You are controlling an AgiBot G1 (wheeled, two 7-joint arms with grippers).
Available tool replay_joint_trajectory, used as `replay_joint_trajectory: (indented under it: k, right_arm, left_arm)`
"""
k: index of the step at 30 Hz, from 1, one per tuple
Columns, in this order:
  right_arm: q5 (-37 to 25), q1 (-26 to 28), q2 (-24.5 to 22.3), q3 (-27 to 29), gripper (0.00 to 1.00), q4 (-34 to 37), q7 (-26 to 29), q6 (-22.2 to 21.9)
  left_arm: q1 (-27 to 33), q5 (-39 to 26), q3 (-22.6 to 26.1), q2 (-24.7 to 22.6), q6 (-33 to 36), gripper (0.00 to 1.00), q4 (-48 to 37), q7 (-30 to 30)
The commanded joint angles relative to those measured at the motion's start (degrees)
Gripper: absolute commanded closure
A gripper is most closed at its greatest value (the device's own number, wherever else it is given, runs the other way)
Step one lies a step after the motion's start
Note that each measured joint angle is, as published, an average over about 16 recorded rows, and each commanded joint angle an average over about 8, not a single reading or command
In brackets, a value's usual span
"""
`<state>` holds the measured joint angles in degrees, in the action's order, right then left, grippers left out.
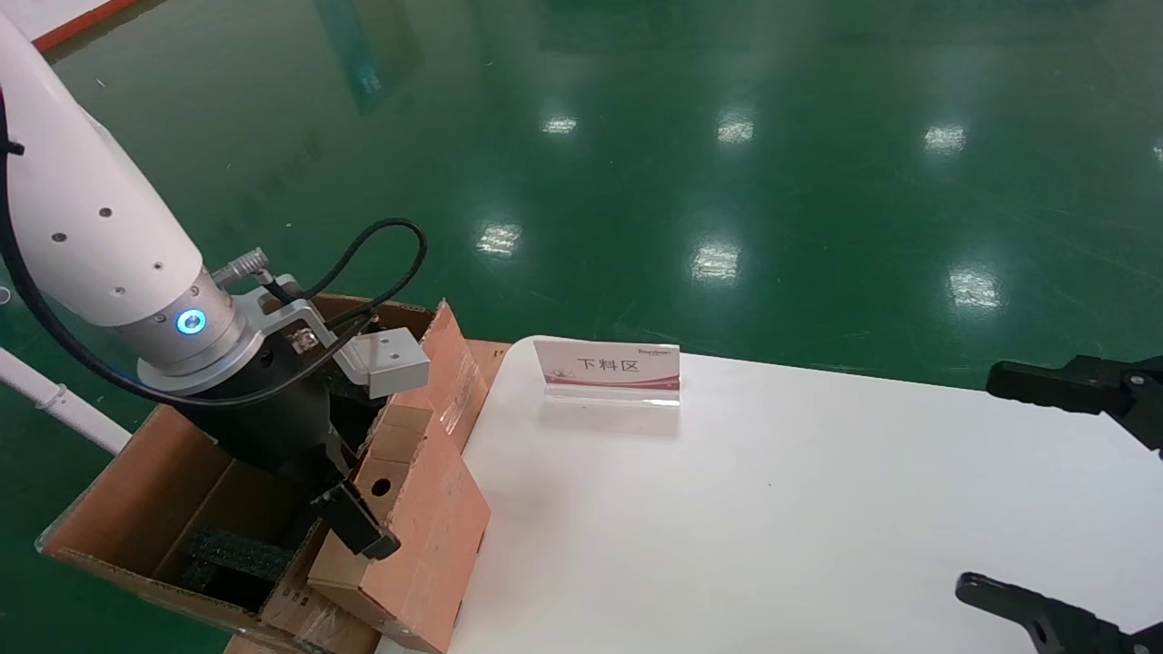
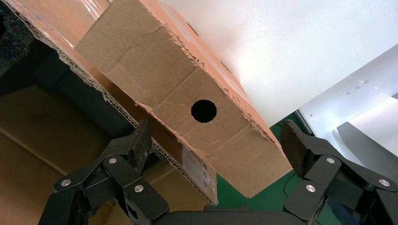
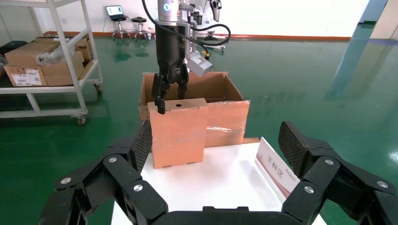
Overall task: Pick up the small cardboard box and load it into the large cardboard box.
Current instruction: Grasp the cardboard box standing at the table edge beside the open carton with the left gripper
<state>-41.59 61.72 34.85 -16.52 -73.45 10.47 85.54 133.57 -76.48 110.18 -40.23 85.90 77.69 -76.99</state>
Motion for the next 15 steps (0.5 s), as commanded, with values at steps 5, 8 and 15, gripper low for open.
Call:
replay_joint_trajectory:
  k: [5,8,15]
  right_arm:
    - [0.0,0.0,0.0,0.0,0.00,0.0,0.0,0.0]
    - [0.0,0.0,0.0,0.0,0.00,0.0,0.0,0.0]
    - [0.0,0.0,0.0,-0.1,0.00,0.0,0.0,0.0]
  left_arm:
    - [-1.1,-0.4,0.8,-0.3,-1.1,0.00,0.0,-0.2]
    - [-1.7,-1.0,1.1,-0.5,-1.7,0.00,0.0,-0.5]
    - [-2.5,-2.1,1.7,-1.0,-3.0,0.00,0.0,-0.8]
